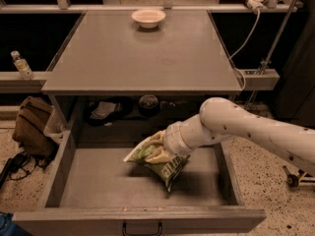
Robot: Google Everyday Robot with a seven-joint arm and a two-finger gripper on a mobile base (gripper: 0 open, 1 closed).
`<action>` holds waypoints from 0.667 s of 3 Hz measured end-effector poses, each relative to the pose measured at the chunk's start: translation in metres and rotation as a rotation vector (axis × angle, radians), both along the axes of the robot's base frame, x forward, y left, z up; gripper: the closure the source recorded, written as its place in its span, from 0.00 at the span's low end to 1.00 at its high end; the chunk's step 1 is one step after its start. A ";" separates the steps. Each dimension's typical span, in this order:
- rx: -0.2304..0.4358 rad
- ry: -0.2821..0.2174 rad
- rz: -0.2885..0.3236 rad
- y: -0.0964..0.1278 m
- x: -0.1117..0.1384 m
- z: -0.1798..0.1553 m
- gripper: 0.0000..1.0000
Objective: Pick green jalapeno chip bag from top drawer and place on counter
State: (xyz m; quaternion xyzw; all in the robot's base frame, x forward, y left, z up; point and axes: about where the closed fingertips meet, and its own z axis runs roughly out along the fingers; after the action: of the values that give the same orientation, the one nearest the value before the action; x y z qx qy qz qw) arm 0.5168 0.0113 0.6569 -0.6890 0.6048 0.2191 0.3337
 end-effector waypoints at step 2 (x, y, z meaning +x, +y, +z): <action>0.043 -0.290 0.025 -0.007 -0.060 0.151 1.00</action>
Offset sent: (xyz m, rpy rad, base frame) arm -0.1108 -0.0274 0.3055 0.0225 -0.6070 0.0237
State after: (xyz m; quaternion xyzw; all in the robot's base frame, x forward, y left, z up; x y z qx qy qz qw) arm 0.4569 0.0047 0.8081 -0.7137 0.5369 0.1342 0.4294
